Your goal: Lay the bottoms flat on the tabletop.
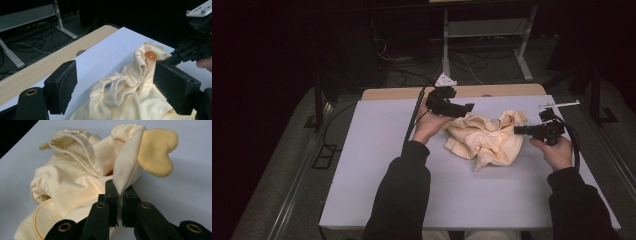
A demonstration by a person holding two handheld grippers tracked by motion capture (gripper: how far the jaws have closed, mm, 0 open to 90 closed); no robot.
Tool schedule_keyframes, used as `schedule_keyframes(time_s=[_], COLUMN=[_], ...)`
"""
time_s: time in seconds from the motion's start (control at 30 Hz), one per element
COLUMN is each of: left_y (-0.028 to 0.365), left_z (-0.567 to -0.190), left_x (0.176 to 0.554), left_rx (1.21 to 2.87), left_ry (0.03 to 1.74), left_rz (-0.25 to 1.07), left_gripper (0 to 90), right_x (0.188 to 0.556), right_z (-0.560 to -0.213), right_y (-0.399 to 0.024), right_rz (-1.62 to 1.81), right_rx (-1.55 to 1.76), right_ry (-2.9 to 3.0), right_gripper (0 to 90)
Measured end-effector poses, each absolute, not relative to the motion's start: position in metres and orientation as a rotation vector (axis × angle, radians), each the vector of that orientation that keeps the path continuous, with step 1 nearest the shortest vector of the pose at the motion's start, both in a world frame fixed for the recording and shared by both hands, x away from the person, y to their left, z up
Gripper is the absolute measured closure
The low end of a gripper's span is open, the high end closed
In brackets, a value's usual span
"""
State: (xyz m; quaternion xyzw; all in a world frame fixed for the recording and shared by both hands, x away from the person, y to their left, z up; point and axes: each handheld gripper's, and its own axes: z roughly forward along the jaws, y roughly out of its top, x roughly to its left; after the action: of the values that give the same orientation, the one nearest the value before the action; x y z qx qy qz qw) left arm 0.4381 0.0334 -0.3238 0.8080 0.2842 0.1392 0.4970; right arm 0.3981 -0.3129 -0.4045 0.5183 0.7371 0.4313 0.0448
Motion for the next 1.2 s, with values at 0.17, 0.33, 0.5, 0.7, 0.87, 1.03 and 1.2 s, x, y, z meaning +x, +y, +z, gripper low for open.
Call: schedule_keyframes(time_s=[0.17, 0.33, 0.5, 0.7, 0.87, 1.03, 1.2], left_y=[0.045, 0.057, 0.066, 0.072, 0.075, 0.080, 0.081], left_z=[-0.333, -0.344, -0.358, -0.377, -0.390, -0.402, -0.416], left_x=[0.435, 0.432, 0.429, 0.427, 0.425, 0.421, 0.419], left_rx=[1.961, 1.960, 1.950, 1.955, 1.968, 1.964, 1.972], left_ry=[0.715, 0.747, 0.788, 0.821, 0.837, 0.860, 0.888], left_rz=[0.323, 0.309, 0.287, 0.257, 0.236, 0.206, 0.169], left_gripper=[18.8, 18.8, 18.8, 18.8, 18.8, 19.1, 19.9], right_x=[0.399, 0.400, 0.401, 0.402, 0.403, 0.403, 0.403], right_z=[-0.406, -0.408, -0.413, -0.415, -0.419, -0.420, -0.420], right_y=[-0.313, -0.314, -0.316, -0.317, -0.319, -0.320, -0.319], right_rz=[1.311, 1.283, 1.255, 1.245, 1.249, 1.245, 1.240], right_rx=[1.591, 1.599, 1.619, 1.631, 1.642, 1.644, 1.639], right_ry=[2.250, 2.246, 2.239, 2.232, 2.225, 2.223, 2.223], right_gripper=[84.2, 84.2, 84.2, 84.2, 84.2, 84.2, 83.9])
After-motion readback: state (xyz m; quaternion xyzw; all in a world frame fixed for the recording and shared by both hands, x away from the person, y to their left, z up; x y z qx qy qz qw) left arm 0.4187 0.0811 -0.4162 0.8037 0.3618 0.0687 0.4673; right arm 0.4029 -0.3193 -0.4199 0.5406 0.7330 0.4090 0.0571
